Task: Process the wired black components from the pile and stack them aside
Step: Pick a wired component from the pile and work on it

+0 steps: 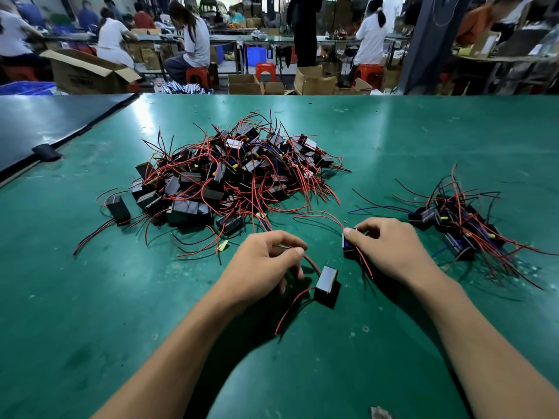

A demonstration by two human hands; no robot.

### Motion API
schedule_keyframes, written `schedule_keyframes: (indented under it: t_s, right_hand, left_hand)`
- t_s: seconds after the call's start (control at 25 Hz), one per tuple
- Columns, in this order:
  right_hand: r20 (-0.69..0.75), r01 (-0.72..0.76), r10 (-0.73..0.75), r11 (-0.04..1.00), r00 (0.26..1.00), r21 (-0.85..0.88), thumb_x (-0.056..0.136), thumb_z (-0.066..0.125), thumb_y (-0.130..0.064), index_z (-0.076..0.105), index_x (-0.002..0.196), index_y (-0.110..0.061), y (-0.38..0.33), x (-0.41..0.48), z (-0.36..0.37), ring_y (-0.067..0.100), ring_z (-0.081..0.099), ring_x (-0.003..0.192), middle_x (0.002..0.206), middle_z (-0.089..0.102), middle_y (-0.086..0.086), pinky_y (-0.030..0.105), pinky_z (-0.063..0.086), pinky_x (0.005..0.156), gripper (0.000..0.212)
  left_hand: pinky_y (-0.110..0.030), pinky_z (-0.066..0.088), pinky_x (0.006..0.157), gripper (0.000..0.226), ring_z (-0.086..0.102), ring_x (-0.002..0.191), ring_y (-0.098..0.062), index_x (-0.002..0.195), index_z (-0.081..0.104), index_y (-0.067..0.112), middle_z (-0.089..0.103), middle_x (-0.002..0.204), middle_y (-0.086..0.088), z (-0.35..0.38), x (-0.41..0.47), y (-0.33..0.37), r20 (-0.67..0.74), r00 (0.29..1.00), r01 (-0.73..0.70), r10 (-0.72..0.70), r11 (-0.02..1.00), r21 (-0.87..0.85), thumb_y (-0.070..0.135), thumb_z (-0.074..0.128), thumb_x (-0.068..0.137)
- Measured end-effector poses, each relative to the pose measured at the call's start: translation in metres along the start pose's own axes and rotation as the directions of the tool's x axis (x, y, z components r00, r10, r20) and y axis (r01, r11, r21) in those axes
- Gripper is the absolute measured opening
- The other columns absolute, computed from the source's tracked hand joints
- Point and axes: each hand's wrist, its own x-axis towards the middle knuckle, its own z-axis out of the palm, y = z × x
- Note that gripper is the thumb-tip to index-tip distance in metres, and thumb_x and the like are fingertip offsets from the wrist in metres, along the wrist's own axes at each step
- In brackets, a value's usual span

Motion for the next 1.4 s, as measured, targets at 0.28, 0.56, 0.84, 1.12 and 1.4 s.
schedule_keyframes:
  t_s: [0.28,0.56,0.84,1.12,1.4]
  right_hand:
    - [-0.058,0.098,-0.096,0.994,0.994,0.045,0.093,0.065,-0.037,0.071,0.099,-0.028,-0.002,-0.003,-0.016,0.007,0.061,0.069,0.075,0.07,-0.007,0.021,0.047,0.068,0.012]
    - [0.241,0.384,-0.375,0.923,0.895,0.012,0.085,0.057,0.013,0.081,0.092,-0.023,-0.006,-0.006,-0.025,0.009,0.06,0.101,0.105,0.07,-0.009,-0.002,0.033,0.085,0.043]
    - [0.161,0.355,-0.341,0.932,0.926,-0.067,0.087,0.075,-0.027,0.078,0.1,-0.03,0.003,-0.001,-0.023,0.021,0.059,0.104,0.099,0.074,-0.007,0.038,0.046,0.097,0.014]
    - [0.077,0.281,-0.27,0.934,0.96,-0.219,0.086,0.068,-0.049,0.076,0.101,-0.034,0.001,-0.005,-0.021,0.019,0.054,0.095,0.08,0.07,-0.017,0.038,0.049,0.087,0.022]
    - [0.229,0.383,-0.393,0.919,0.891,0.089,0.078,0.082,-0.035,0.073,0.085,-0.043,-0.017,-0.016,-0.022,0.003,0.055,0.087,0.087,0.068,-0.022,0.015,0.042,0.079,0.015]
  left_hand:
    - [-0.017,0.045,0.076,0.047,0.053,0.078,0.002,0.115,0.066,0.034,0.055,0.111,0.005,0.005,-0.003,-0.002,0.103,0.972,-0.235,0.212,0.849,0.472,-0.002,0.059,0.086]
    - [-0.037,0.032,0.096,0.036,0.037,0.105,-0.015,0.119,0.064,0.047,0.047,0.142,0.023,0.018,-0.001,0.003,0.294,0.904,-0.423,0.309,0.569,0.705,0.036,0.066,0.084]
    - [-0.03,0.041,0.072,0.027,0.052,0.08,-0.013,0.078,0.074,0.029,0.064,0.075,0.009,-0.006,-0.005,0.007,-0.011,0.959,-0.208,0.284,0.729,0.652,0.055,0.066,0.076]
    - [-0.022,0.051,0.065,0.015,0.064,0.07,-0.009,0.085,0.077,0.028,0.07,0.074,0.009,-0.044,-0.005,0.021,0.006,0.993,0.092,-0.12,0.791,0.605,0.041,0.077,0.078]
    - [-0.018,0.052,0.076,0.025,0.067,0.083,-0.007,0.108,0.073,0.024,0.073,0.091,0.01,-0.039,-0.006,0.032,-0.043,0.992,-0.084,0.116,0.89,0.447,0.022,0.076,0.083]
